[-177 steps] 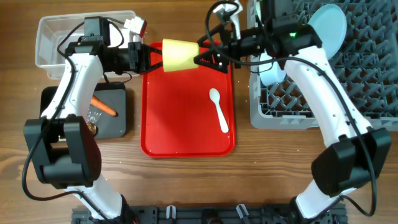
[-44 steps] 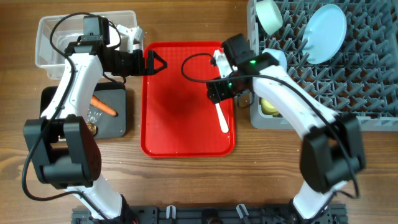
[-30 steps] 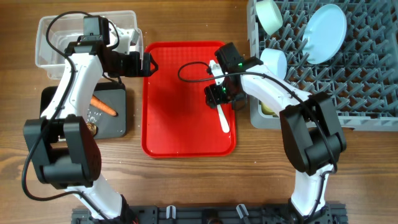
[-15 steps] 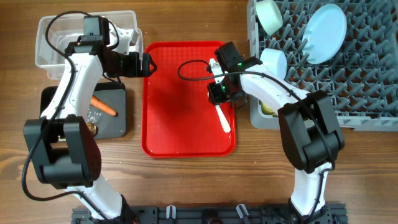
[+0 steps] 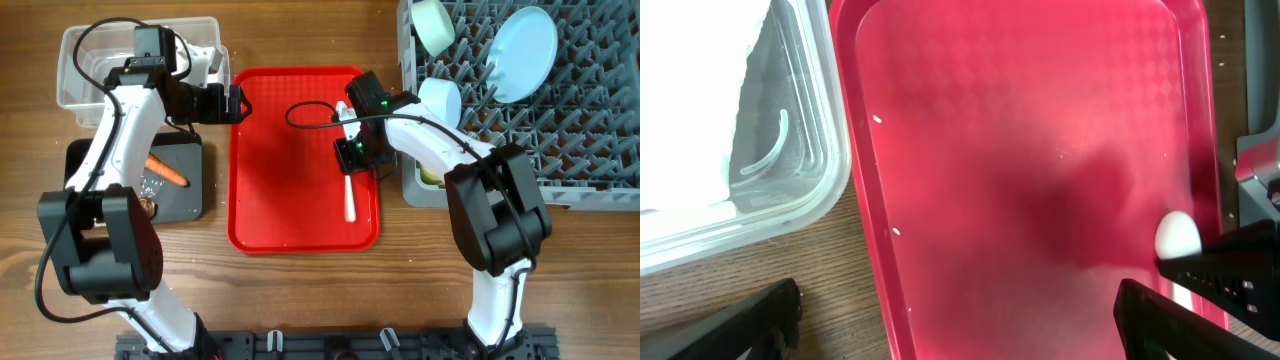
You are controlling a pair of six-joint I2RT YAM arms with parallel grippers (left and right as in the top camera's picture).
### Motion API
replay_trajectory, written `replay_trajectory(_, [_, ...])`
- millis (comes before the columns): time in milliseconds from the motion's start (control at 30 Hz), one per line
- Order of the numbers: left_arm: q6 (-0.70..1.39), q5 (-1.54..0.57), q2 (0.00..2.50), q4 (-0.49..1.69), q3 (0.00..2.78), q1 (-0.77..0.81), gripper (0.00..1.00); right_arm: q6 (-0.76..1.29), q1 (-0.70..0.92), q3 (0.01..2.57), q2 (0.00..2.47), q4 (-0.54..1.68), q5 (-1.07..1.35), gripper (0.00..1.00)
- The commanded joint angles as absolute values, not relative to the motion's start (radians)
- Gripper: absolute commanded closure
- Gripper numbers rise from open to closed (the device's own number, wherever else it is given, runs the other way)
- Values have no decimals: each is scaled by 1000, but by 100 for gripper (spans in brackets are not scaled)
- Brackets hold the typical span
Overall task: Sort waste into correct bins and load items into the dishwasher rack
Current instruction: 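Carry the white spoon with the right gripper and insert it into the rack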
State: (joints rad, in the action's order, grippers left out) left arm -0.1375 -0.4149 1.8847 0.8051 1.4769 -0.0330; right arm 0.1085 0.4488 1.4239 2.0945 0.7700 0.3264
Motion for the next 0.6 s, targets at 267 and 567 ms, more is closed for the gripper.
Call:
replay_trajectory(267, [-147, -406, 1851, 803, 1494, -30, 0, 102, 416, 1541, 1942, 935, 213, 96])
replay_trajectory(567, [-147, -406, 1851, 803, 1494, -30, 0, -100, 291, 1566, 1562, 990, 113, 96])
